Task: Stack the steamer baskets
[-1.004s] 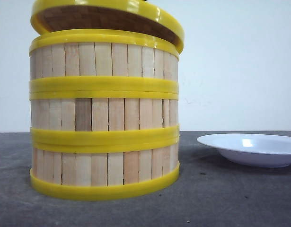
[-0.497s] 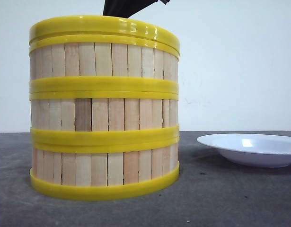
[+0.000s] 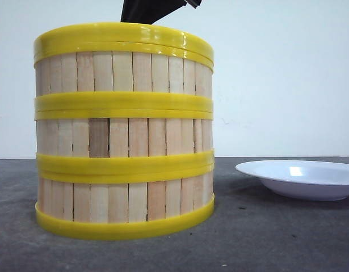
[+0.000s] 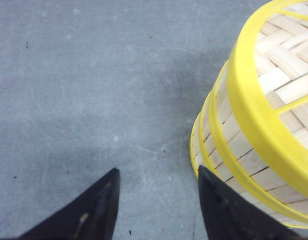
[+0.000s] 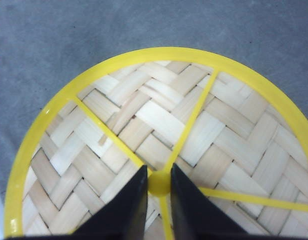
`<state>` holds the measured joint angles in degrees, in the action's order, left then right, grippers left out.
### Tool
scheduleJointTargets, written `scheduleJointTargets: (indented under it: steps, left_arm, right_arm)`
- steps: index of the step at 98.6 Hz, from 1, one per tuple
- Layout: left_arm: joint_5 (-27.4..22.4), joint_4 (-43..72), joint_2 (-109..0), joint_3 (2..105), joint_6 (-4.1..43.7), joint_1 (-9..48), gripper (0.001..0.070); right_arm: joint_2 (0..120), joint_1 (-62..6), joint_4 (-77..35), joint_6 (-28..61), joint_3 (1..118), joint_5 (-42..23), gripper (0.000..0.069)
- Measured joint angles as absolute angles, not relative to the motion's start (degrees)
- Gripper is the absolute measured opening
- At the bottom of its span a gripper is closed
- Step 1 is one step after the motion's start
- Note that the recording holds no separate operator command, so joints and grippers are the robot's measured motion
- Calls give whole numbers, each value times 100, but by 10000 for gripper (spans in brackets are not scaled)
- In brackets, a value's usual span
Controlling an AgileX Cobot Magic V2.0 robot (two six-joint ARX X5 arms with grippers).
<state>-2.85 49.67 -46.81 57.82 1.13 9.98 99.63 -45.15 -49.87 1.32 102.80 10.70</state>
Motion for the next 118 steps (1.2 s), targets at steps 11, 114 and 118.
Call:
scheduleJointTargets:
  steps: [11, 114, 118]
  left_arm:
    - [-285, 4969, -4681, 5782, 113, 998, 293]
    - [-285, 4989, -4681, 5782, 108, 998, 293]
    - [-285, 4989, -4681, 5782, 108, 998, 293]
  right_arm:
    - [9972, -4539, -4950, 132, 10280, 1055, 117]
    - [6246, -1529, -5642, 169, 7642, 685, 347]
    - [6062, -1343, -5575, 169, 7240, 827, 347]
